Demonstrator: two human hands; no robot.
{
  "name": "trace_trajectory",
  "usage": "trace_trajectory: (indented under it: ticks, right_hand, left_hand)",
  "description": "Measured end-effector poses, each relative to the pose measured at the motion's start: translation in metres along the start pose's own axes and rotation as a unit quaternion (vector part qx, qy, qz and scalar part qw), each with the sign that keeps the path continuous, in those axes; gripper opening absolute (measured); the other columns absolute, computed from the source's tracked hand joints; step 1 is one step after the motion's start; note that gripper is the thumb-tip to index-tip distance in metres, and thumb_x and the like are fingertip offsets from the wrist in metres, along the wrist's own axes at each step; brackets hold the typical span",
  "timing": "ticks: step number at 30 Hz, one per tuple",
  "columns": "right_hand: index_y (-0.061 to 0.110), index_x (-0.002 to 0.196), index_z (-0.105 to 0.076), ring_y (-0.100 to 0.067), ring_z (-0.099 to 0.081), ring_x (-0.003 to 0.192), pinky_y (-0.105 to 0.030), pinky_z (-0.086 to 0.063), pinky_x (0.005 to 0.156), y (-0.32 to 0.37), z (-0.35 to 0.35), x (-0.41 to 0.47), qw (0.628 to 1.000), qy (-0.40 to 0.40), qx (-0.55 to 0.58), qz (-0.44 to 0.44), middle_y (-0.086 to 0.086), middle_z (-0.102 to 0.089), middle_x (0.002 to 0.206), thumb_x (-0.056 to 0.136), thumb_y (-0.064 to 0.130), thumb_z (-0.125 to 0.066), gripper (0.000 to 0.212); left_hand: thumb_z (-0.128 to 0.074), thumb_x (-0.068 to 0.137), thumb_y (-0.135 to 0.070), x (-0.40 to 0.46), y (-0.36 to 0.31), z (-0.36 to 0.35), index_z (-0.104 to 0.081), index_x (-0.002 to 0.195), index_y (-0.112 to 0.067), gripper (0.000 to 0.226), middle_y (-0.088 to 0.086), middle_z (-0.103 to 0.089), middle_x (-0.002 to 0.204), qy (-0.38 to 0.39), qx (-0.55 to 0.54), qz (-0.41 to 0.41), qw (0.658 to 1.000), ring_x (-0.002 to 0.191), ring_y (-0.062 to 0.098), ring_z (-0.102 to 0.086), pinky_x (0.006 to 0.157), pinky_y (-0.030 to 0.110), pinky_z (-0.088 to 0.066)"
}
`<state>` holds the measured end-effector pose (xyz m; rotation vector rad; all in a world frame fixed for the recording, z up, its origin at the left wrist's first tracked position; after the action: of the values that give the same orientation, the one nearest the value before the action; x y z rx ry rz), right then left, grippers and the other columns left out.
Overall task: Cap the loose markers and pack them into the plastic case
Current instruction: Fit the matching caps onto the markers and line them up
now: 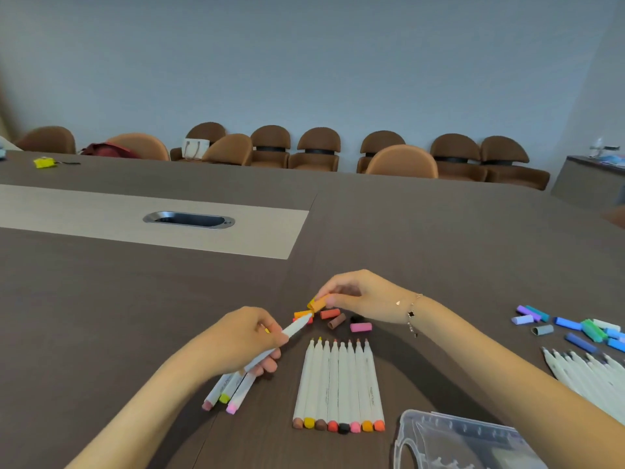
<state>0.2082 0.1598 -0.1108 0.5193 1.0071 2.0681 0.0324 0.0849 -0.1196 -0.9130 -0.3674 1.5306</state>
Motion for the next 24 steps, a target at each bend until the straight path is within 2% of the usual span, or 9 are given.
trace_trajectory:
  ticks: [3, 5, 9, 11, 13, 15, 18, 20, 24]
  right_hand:
    - [0.004, 0.109, -0.065, -0.023, -0.065, 0.100, -0.037, -0.057, 0.083, -0.002, -0.002, -0.004, 0.999, 0.002, 0.040, -0.010, -0.013, -0.066, 0.110, 0.094, 0.013, -0.053, 0.021]
    - [0.006, 0.109, -0.065, -0.021, -0.066, 0.099, -0.036, -0.057, 0.083, -0.001, -0.003, -0.004, 1.000, -0.002, 0.022, -0.009, -0.012, -0.066, 0.110, 0.095, 0.013, -0.052, 0.021]
    - [0.017, 0.101, -0.065, -0.005, -0.062, 0.087, -0.012, -0.052, 0.072, 0.004, 0.002, -0.005, 0.998, -0.048, -0.034, 0.006, 0.008, -0.064, 0.095, 0.096, 0.016, -0.050, 0.016]
    - [0.020, 0.099, -0.065, -0.002, -0.060, 0.083, -0.007, -0.047, 0.067, 0.004, 0.003, -0.006, 0.997, -0.057, -0.047, 0.007, 0.015, -0.061, 0.090, 0.096, 0.017, -0.050, 0.015]
    - [0.019, 0.101, -0.065, -0.005, -0.062, 0.085, -0.010, -0.050, 0.068, 0.002, 0.000, -0.004, 0.999, -0.043, -0.032, -0.002, 0.010, -0.063, 0.093, 0.095, 0.017, -0.051, 0.015]
    - [0.017, 0.102, -0.065, -0.011, -0.065, 0.090, -0.021, -0.056, 0.076, 0.001, -0.004, -0.003, 1.000, -0.024, -0.005, -0.010, 0.002, -0.064, 0.099, 0.095, 0.015, -0.051, 0.016]
    - [0.021, 0.100, -0.066, -0.019, -0.065, 0.096, -0.034, -0.058, 0.082, 0.002, -0.006, -0.003, 1.000, -0.004, 0.030, -0.010, -0.004, -0.065, 0.103, 0.094, 0.015, -0.053, 0.016]
    - [0.023, 0.099, -0.067, -0.021, -0.064, 0.095, -0.032, -0.058, 0.081, 0.003, -0.008, -0.003, 1.000, 0.006, 0.028, -0.012, -0.003, -0.065, 0.102, 0.094, 0.017, -0.054, 0.016]
    - [0.016, 0.104, -0.069, -0.018, -0.063, 0.090, -0.029, -0.057, 0.081, 0.004, -0.008, -0.003, 0.999, 0.005, 0.028, -0.018, -0.006, -0.066, 0.100, 0.094, 0.019, -0.054, 0.018]
  left_hand:
    - [-0.058, 0.093, -0.024, -0.001, -0.003, 0.000, -0.061, 0.095, -0.015, 0.010, 0.007, -0.072, 0.090, 0.006, -0.015, -0.002, 1.000, 0.074, 0.018, -0.070, 0.076, 0.033, -0.058]
    - [-0.058, 0.093, -0.022, -0.003, -0.003, 0.001, -0.061, 0.095, -0.013, 0.010, 0.008, -0.071, 0.091, 0.008, -0.020, -0.002, 1.000, 0.073, 0.017, -0.069, 0.074, 0.031, -0.058]
    - [-0.057, 0.093, -0.021, -0.005, -0.005, 0.001, -0.060, 0.094, -0.014, 0.008, 0.010, -0.070, 0.093, 0.014, -0.025, 0.004, 1.000, 0.072, 0.017, -0.067, 0.068, 0.026, -0.057]
    - [-0.057, 0.093, -0.022, -0.005, -0.005, 0.000, -0.059, 0.095, -0.015, 0.008, 0.010, -0.071, 0.094, 0.018, -0.025, 0.003, 1.000, 0.073, 0.017, -0.067, 0.072, 0.029, -0.057]
    - [-0.057, 0.093, -0.023, -0.005, -0.005, 0.000, -0.059, 0.097, -0.014, 0.010, 0.009, -0.071, 0.094, 0.023, -0.024, 0.003, 0.999, 0.074, 0.017, -0.068, 0.076, 0.031, -0.057]
    - [-0.057, 0.093, -0.023, -0.004, -0.005, -0.001, -0.059, 0.099, -0.014, 0.012, 0.009, -0.071, 0.093, 0.030, -0.029, 0.003, 0.999, 0.076, 0.017, -0.068, 0.078, 0.032, -0.057]
    - [-0.055, 0.094, -0.020, -0.004, -0.008, -0.002, -0.063, 0.102, -0.011, 0.014, 0.007, -0.069, 0.086, 0.042, -0.075, -0.002, 0.996, 0.066, 0.013, -0.066, 0.068, 0.024, -0.058]
    - [-0.055, 0.094, -0.018, -0.005, -0.009, -0.001, -0.067, 0.102, -0.009, 0.017, 0.005, -0.070, 0.080, 0.055, -0.104, -0.008, 0.993, 0.062, 0.012, -0.066, 0.064, 0.021, -0.057]
    - [-0.057, 0.092, -0.018, -0.007, -0.008, 0.001, -0.072, 0.099, -0.007, 0.019, 0.006, -0.073, 0.079, 0.067, -0.135, -0.018, 0.988, 0.070, 0.014, -0.069, 0.074, 0.027, -0.059]
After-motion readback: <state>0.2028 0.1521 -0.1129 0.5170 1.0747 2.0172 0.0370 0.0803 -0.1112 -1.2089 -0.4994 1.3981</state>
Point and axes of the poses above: each hand's wrist, its own x-axis towards the middle knuckle, its own z-axis out of the back of the hand, y = z × x, the point moved 5 cm from there along x, towards the middle knuckle
